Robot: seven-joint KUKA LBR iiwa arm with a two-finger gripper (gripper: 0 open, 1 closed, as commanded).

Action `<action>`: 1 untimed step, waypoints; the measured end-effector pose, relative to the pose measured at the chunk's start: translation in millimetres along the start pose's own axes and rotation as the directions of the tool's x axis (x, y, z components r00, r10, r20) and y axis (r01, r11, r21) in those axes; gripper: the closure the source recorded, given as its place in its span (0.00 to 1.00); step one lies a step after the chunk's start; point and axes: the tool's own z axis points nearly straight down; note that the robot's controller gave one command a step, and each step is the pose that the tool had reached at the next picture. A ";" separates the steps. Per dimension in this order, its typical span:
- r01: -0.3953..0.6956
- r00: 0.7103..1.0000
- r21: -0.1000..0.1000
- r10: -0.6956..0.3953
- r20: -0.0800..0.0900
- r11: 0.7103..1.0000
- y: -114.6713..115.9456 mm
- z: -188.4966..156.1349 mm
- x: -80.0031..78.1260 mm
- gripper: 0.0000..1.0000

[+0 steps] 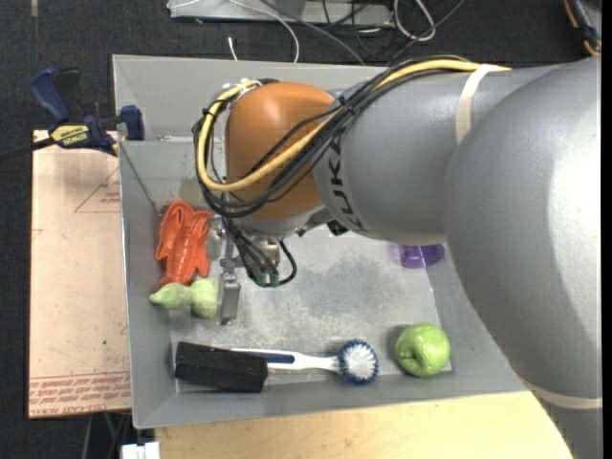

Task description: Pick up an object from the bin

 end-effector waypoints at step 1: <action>0.000 1.000 0.000 0.000 0.000 1.000 0.0 0.0 0.0 0.00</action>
Offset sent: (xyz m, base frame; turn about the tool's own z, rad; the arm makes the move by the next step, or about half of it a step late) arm 0.0358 0.0148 -0.0407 -0.2013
